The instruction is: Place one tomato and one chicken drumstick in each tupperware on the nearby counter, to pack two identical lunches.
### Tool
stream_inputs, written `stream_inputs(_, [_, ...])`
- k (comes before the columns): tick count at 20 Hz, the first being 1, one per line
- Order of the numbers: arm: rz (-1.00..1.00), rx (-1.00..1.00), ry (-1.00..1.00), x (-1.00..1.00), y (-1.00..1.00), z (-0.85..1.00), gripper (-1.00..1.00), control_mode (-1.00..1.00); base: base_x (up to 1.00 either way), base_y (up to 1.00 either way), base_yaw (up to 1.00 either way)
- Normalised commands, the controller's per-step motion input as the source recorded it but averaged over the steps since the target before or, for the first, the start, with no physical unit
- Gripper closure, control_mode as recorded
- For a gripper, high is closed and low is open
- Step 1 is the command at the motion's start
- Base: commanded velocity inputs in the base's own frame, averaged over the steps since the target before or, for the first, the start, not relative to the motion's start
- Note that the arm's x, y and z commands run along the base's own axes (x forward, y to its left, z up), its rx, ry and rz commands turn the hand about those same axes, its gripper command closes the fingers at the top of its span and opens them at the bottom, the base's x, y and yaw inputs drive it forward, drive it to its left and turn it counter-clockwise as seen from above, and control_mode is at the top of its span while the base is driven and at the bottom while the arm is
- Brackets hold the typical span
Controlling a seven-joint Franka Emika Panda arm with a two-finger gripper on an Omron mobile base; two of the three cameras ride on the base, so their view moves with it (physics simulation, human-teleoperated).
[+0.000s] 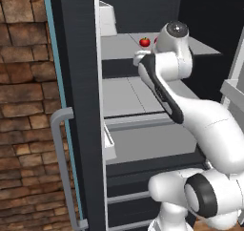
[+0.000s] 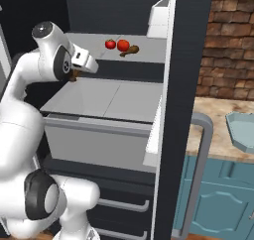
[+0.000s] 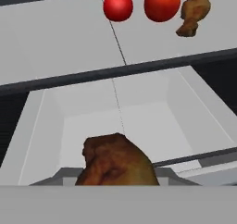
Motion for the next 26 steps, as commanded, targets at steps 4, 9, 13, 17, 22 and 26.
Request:
stream_inputs(4, [0.18, 0.0, -0.02, -0.84, 0.0, 0.0, 1.0, -1.0, 0.0, 0.0, 0.0])
stream_inputs(9, [0.13, 0.0, -0.01, -0.74, 0.0, -0.01, 1.0, 1.0, -0.2, 0.0, 0.02])
stream_inputs(13, [0.0, 0.0, 0.0, 0.0, 0.0, 0.0, 1.0, 1.0, -1.0, 0.0, 0.01])
stream_inputs(17, [0.0, 0.0, 0.0, 0.0, 0.0, 0.0, 1.0, 1.0, -1.0, -0.01, -0.02])
stream_inputs(22, [0.0, 0.0, 0.0, 0.0, 0.0, 0.0, 1.0, 1.0, -0.85, -0.45, -0.09])
stream_inputs(26, [0.0, 0.0, 0.0, 0.0, 0.0, 0.0, 1.0, 1.0, -0.44, -0.84, -0.11])
